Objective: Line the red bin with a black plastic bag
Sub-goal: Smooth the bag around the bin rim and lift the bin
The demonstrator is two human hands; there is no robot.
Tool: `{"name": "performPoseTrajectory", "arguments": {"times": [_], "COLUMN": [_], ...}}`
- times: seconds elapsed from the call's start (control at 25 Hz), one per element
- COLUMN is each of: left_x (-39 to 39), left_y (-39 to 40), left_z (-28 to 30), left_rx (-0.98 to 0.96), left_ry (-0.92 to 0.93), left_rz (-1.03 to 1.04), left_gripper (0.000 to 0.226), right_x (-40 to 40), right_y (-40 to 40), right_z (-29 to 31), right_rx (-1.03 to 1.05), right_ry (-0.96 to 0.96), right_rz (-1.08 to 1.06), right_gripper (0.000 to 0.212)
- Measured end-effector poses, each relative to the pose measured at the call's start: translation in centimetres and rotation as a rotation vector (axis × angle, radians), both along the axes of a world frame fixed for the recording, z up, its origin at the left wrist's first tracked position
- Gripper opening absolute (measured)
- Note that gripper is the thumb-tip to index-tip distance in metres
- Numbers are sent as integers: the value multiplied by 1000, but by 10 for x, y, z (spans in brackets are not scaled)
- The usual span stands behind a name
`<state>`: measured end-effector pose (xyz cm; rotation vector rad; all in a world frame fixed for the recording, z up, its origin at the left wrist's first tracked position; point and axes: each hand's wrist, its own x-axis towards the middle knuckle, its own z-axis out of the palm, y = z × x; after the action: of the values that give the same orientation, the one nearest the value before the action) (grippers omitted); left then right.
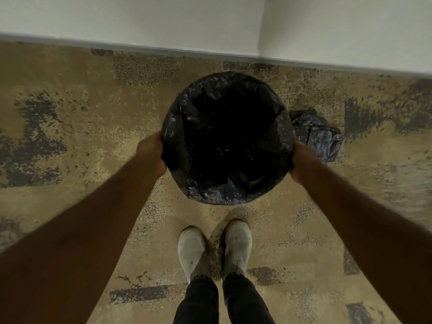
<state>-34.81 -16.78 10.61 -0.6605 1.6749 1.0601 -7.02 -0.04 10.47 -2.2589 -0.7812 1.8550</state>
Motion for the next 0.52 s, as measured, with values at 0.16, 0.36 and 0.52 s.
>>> {"name": "performPoseTrajectory", "arguments": {"times": [0.16,0.36,0.52], "left_x": [10,24,65], "left_y": [-19,-21,-19], "left_z": [-5,11,32], "left_rx": [-91,-177,16], "left_ry": [136,831,1251], "left_rz": [-81,-306,-1048], "left_gripper": [29,35,53], "right_x": [21,16,-12], "right_y": [-33,-43,-54], "right_z": [-11,5,43], "right_rx": [70,542,1075], "right_ry": [-70,-343,-372], "right_rz": [-4,-4,759], "right_gripper": [28,22,32]}}
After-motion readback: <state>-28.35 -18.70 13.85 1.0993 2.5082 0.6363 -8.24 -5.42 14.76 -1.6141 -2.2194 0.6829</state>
